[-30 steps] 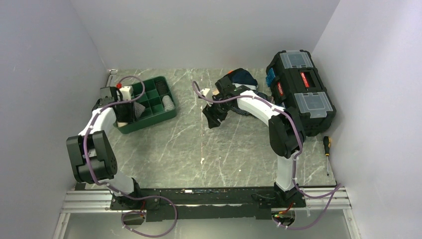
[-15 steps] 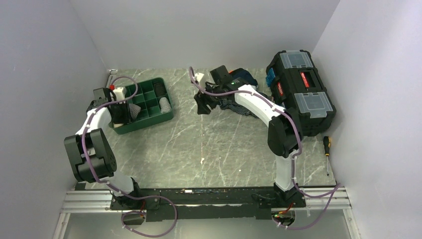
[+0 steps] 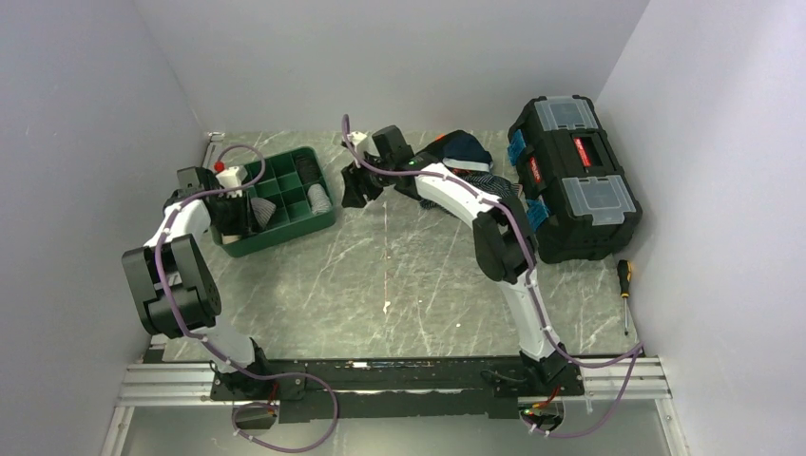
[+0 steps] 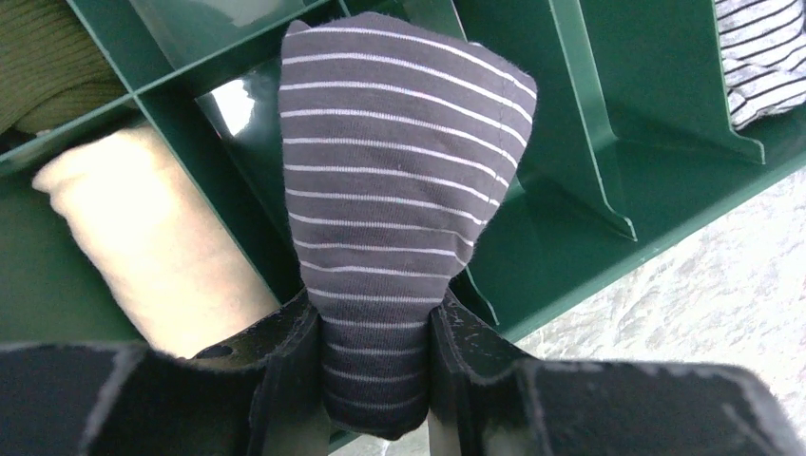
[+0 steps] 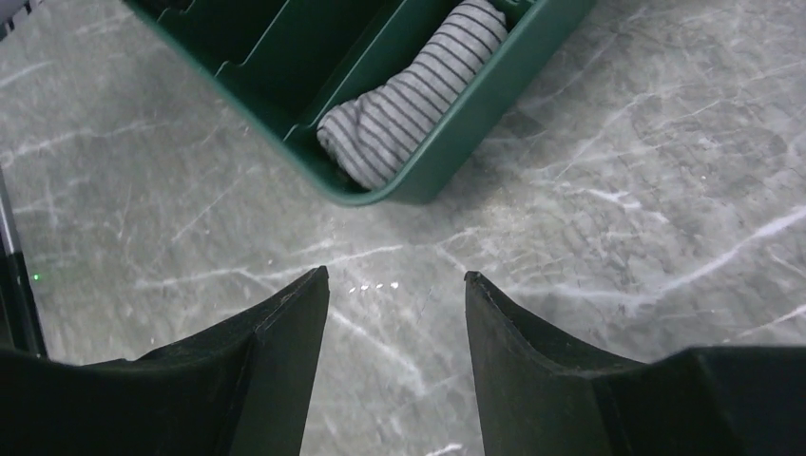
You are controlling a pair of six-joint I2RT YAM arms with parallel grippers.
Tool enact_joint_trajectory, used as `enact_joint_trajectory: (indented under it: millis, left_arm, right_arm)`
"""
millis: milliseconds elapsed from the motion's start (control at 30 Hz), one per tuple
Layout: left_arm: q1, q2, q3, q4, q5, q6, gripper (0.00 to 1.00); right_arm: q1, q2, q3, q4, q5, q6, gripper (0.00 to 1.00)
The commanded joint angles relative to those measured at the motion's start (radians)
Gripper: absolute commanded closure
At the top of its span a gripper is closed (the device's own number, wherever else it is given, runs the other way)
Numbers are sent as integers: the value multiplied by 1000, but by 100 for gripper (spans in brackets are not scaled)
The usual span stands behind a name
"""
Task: Roll the underwear
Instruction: Move the storage box to the center of the board.
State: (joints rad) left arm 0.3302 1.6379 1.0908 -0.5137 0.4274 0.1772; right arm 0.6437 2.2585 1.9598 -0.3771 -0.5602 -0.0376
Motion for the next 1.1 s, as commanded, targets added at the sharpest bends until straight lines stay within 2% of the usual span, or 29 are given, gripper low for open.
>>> enact_joint_trajectory:
  millis: [0,333,467,600,833,1000,1067]
  left_arm:
    - [-26,17,-5,-79,72,89,100]
    - [-33,-5,-31,-72,65,111,100]
    - [-33,-14,-31,-76,64,123,100]
    - [-33,-9,-21,-89,69,138,100]
    - [-35,20,16,-113,81,162,100]
    - [-48,13,19,-113,91,153,100]
    - [-60,4,10,-103,89,147,100]
  right_arm:
    - [-2,70,114,80,-32,115,43]
    - [-2,226,302,86,-66,201,46]
    - [6,272,329,96,-64,228,50]
    - [13,293,317,98,-68,241,60]
    - [18,244,217,109,-113,253,83]
    - [25,115,13,157,-103,289,100]
    - [27,55,-59,180,-85,307,100]
